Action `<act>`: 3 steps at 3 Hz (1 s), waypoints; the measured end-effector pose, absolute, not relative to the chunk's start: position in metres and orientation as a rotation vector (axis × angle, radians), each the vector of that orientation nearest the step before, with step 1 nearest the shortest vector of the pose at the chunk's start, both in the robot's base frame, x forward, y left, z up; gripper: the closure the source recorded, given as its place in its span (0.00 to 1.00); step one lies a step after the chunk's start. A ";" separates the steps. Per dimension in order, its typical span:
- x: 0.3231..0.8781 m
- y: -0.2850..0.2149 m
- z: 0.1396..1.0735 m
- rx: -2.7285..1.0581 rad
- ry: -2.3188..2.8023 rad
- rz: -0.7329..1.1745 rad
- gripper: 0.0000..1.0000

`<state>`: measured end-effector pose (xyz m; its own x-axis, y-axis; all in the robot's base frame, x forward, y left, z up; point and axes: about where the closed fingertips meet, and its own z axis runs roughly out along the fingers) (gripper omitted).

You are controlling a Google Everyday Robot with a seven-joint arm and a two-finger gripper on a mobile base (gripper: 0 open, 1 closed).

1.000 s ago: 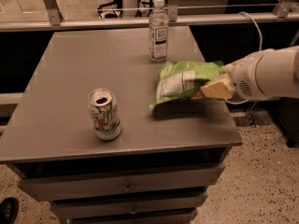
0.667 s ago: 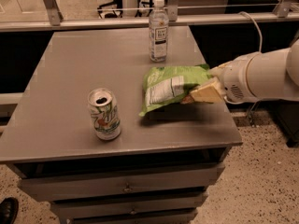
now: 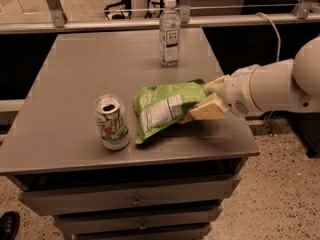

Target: Move green rice chip bag near 7up can

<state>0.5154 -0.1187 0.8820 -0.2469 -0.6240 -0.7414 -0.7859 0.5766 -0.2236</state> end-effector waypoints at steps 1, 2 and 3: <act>0.513 -0.108 0.877 -1.191 1.950 0.285 0.82; 0.512 -0.096 0.872 -1.239 1.931 0.329 0.51; 0.513 -0.090 0.873 -1.256 1.917 0.348 0.20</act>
Offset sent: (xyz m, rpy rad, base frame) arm -0.0041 0.0258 -0.0172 0.0160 0.0522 0.1432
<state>0.5132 -0.0903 0.8727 -0.1864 -0.6426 -0.7432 -0.8628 0.4689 -0.1891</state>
